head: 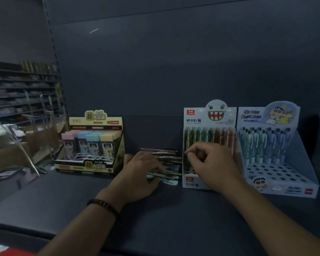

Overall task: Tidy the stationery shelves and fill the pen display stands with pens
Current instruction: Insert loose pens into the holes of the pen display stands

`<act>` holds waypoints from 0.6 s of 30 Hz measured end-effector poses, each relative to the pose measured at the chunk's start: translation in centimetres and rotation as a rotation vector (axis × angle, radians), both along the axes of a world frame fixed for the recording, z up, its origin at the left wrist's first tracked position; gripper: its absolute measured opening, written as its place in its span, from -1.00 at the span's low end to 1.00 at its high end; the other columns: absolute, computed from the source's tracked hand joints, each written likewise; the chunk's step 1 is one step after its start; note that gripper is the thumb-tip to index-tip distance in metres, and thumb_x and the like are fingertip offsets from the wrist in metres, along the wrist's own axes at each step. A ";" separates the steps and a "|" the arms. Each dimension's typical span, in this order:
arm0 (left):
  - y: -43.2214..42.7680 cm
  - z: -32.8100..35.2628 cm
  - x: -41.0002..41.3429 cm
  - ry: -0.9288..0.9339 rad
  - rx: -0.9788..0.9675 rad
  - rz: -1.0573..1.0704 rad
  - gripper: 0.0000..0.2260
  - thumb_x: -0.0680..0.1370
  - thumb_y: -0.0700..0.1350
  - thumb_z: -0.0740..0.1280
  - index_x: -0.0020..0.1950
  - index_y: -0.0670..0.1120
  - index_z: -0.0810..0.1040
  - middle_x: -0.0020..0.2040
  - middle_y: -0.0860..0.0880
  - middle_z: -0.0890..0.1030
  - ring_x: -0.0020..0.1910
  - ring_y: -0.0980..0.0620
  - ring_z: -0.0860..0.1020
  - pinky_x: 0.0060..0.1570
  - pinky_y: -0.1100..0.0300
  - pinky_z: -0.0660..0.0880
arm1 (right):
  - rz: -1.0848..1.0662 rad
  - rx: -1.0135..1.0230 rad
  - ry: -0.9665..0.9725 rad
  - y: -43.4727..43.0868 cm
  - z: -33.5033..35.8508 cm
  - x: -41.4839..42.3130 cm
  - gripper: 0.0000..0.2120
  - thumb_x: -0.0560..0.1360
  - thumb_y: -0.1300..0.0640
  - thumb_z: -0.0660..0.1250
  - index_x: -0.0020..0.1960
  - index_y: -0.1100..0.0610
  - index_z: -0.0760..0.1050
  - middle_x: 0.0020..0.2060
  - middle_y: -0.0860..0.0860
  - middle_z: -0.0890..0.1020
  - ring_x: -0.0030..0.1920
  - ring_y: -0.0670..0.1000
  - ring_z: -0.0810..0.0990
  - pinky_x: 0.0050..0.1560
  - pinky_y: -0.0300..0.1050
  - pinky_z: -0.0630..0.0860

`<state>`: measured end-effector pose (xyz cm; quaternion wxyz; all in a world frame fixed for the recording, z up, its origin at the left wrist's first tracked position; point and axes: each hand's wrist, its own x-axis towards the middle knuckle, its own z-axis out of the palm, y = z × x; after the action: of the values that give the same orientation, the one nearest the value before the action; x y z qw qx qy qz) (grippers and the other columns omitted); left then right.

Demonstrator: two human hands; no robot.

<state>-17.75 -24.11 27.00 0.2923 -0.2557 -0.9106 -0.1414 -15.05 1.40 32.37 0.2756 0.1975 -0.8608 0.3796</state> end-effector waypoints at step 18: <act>0.7 0.8 0.9 0.027 0.109 -0.071 -0.85 0.57 -0.01 0.44 0.01 0.21 0.51 -0.05 0.31 0.53 0.12 0.34 0.43 0.17 -0.02 0.34 | 0.108 0.033 -0.058 -0.3 -0.5 -0.1 -0.93 0.56 0.04 0.48 -0.09 -0.11 0.68 -0.35 -0.11 0.64 -0.33 -0.15 0.60 -0.31 -0.34 0.48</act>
<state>-16.88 -23.41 27.76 0.3130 -0.2735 -0.8878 -0.1977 -15.11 1.09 31.86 0.2262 0.2370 -0.8628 0.3851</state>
